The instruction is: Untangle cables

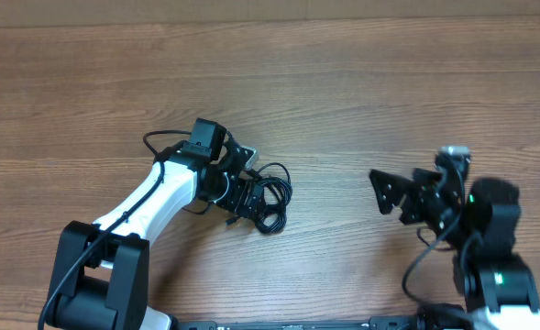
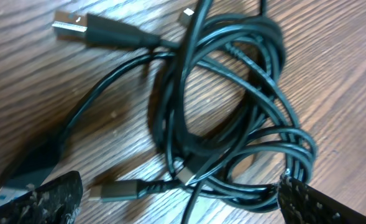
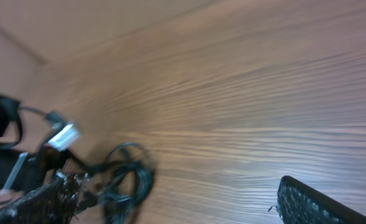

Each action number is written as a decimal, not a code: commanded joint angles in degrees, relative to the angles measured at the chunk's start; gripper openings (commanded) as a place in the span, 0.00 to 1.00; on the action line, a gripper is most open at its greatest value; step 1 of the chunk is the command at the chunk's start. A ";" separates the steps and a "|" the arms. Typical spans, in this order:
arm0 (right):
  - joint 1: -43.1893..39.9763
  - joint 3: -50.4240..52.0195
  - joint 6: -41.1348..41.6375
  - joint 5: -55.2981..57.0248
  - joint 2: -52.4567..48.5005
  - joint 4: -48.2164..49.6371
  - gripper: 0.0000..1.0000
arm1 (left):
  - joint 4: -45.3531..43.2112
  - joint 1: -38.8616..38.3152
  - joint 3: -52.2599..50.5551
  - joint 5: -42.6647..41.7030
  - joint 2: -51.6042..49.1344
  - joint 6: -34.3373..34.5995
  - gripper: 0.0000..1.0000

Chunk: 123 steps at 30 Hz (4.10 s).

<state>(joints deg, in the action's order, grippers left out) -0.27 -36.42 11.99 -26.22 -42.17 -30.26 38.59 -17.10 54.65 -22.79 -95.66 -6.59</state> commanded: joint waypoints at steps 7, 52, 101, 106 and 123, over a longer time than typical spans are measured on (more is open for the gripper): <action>0.15 -2.38 1.16 -22.05 -13.09 8.57 1.00 | 4.90 0.48 1.05 0.22 1.40 0.57 0.99; 24.94 -2.21 34.18 -7.45 -38.82 12.39 0.93 | 1.55 0.61 1.03 11.21 19.65 21.64 0.99; 39.98 -2.16 48.28 1.14 -51.71 27.67 0.65 | 2.12 0.61 1.01 12.94 19.54 21.33 1.00; 39.98 -2.16 48.52 1.68 -51.71 28.55 0.40 | 2.03 0.61 1.01 12.94 19.54 20.92 0.99; 40.04 -2.16 49.31 7.78 -52.98 30.73 0.21 | 2.34 0.59 1.01 13.60 19.54 20.74 1.00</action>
<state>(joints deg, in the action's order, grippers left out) 39.51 -37.50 60.88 -20.32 -93.69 0.03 40.73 -17.08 54.72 -9.98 -76.73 14.66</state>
